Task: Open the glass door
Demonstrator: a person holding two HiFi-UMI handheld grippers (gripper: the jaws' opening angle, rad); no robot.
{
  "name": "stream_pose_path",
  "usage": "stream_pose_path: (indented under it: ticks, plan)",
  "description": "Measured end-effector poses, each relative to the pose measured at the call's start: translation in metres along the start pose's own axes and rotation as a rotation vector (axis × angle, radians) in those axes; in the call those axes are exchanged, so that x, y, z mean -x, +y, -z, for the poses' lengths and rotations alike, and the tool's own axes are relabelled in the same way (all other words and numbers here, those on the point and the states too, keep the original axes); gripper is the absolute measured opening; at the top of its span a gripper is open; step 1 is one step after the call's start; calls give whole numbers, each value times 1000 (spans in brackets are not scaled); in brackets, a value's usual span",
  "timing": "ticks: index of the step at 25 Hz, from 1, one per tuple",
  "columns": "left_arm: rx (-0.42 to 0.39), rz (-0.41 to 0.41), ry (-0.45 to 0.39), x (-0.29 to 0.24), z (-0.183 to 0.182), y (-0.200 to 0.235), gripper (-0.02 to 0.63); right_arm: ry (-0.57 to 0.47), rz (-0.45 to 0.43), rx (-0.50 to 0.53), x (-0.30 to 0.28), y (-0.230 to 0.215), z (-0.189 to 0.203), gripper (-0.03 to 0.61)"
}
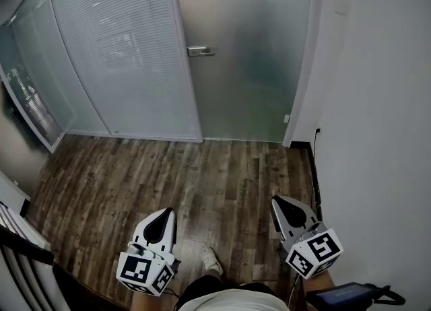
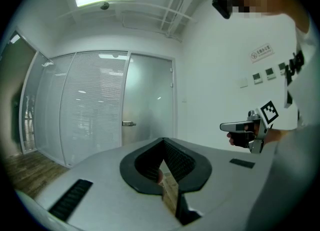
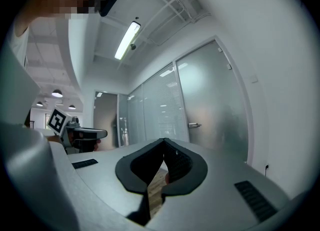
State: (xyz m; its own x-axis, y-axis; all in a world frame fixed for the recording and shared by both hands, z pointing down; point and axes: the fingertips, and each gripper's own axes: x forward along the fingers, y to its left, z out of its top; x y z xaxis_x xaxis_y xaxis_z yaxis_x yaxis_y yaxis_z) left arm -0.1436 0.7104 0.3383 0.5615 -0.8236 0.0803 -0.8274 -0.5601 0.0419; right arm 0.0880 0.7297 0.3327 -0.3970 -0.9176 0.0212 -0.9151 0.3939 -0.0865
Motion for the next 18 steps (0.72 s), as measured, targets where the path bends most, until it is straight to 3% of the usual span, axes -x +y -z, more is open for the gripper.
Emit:
stream_pose_path:
  ticks: [6,11,18]
  plan:
    - [37,41,-17,-44,2,22,-2,4,47,34,-25,-22,-8,2]
    - [2,87,-18,-88,-6,50,-2,0,71,47,-75,-36,-18,2]
    - [5,67,-25,-138,-16,118,-2,5,66,50,-162,-43,-25,2]
